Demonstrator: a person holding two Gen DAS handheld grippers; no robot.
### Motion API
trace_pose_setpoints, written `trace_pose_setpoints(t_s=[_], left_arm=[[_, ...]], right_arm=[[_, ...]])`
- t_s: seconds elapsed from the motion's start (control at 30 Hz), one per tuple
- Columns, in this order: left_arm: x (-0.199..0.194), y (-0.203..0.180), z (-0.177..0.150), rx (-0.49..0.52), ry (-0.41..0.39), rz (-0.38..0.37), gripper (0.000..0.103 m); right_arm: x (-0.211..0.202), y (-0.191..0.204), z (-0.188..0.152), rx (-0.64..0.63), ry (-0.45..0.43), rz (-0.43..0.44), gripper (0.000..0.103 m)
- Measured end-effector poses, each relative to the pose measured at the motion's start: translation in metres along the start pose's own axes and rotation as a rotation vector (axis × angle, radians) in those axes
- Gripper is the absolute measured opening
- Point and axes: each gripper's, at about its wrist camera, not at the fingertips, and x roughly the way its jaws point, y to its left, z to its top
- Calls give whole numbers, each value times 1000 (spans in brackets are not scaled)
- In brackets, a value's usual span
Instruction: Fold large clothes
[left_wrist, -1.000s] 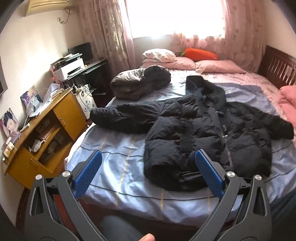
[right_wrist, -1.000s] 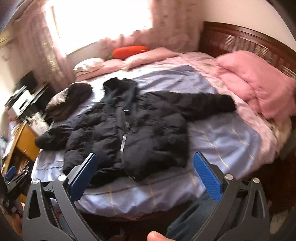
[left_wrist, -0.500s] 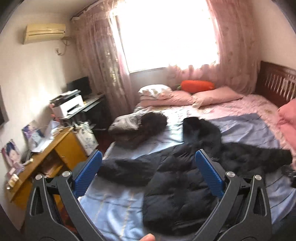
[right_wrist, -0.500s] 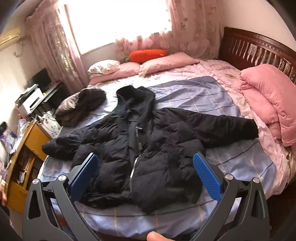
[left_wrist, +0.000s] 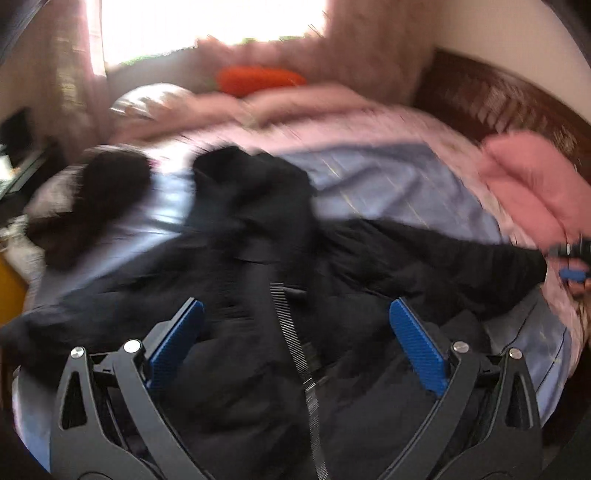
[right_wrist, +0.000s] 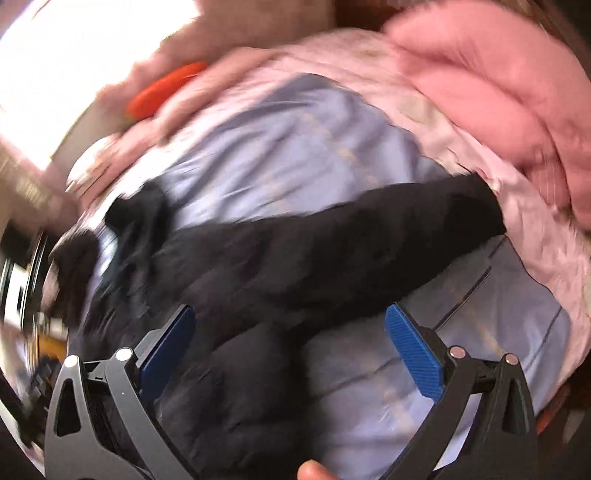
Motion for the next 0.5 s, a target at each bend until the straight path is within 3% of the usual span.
trace_pose_setpoints(t_s=[0.13, 0.2, 0.3, 0.33, 0.4, 0.43, 0.47, 0.5], left_arm=[[86, -36, -7, 79, 88, -75, 101], [109, -53, -14, 117, 76, -126, 101], [129, -70, -15, 147, 64, -132, 101], [136, -75, -14, 151, 73, -126, 101], [148, -79, -12, 142, 104, -109, 101], [157, -81, -11, 139, 124, -95, 101], [162, -82, -12, 140, 134, -71, 101], [169, -84, -14, 147, 154, -19, 101]], right_arm=[[34, -85, 15, 166, -60, -3, 102], [49, -117, 9, 256, -50, 40, 102], [74, -152, 8, 385, -53, 78, 102], [82, -162, 10, 448, -68, 127, 102], [88, -167, 15, 536, -108, 192, 102], [88, -166, 18, 552, -124, 179, 99], [85, -163, 23, 549, -149, 156, 91], [82, -159, 27, 529, -158, 141, 65]])
